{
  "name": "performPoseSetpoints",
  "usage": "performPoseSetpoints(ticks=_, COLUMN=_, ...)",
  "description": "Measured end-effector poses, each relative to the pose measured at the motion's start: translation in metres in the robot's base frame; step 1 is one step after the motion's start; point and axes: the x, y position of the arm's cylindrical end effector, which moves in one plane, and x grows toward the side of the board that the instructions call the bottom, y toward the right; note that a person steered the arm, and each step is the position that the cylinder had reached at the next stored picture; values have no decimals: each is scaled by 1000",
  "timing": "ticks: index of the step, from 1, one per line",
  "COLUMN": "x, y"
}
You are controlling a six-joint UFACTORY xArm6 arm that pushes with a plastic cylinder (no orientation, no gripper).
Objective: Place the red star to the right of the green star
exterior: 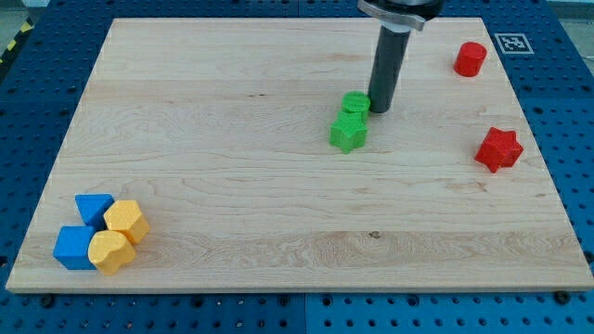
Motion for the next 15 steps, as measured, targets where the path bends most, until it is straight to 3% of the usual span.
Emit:
performPoseSetpoints(ticks=6, x=-1, y=60)
performPoseSetpoints(ticks=8, x=-9, y=127)
performPoseSetpoints(ticks=12, x=67, y=205)
performPoseSetpoints(ticks=13, x=85, y=184)
performPoseSetpoints(ticks=15, x=81, y=132)
